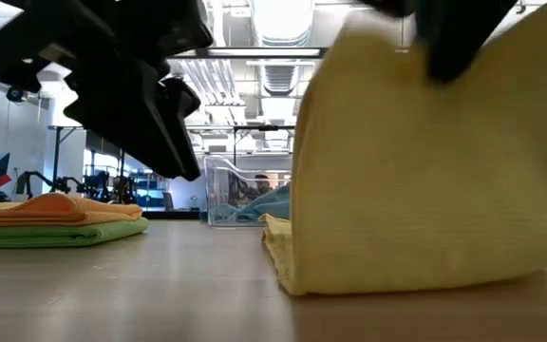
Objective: Fold microfiber towels
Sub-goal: Fold the yellow microfiber cloth
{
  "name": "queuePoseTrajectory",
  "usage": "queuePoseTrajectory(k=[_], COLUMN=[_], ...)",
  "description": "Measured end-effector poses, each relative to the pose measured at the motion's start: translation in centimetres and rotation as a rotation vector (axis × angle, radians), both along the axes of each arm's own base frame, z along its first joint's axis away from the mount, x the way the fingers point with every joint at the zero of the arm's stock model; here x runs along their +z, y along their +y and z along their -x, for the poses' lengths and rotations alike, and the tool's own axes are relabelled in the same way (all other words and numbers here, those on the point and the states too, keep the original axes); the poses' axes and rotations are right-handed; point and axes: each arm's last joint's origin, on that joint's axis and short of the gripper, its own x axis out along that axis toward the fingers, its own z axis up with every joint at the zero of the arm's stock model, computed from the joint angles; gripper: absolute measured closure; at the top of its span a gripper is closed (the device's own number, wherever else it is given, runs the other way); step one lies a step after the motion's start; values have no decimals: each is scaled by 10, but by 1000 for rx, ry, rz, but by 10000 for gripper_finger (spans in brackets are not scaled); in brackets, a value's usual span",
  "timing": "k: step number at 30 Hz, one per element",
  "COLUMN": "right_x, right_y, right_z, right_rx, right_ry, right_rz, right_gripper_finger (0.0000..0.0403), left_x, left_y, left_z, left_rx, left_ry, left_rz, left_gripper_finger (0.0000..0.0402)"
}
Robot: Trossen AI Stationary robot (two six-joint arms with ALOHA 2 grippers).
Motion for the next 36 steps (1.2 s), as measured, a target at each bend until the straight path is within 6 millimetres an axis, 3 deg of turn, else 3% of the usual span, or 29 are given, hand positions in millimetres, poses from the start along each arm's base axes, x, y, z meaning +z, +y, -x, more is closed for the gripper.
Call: queuePoseTrajectory(k=[11,20,33,36], right_x=[-29,-36,9,7], right_y=[-68,-97,-106,-114], right_z=[-22,-29,-16,-18], right_rx=[1,39,53,54], right_ry=[105,155,36,-8], right_rz=[147,181,142,136], right_gripper_finger=[394,394,394,394], left_x=[-13,-17,-22,-22], left_y=[4,6,9,10], left_z=[9,11,13,12], left_rx=[22,28,46,50], left_ry=[45,54,38,35], left_rz=[-22,-38,-51,-54], left_gripper_finger=[262,262,262,262])
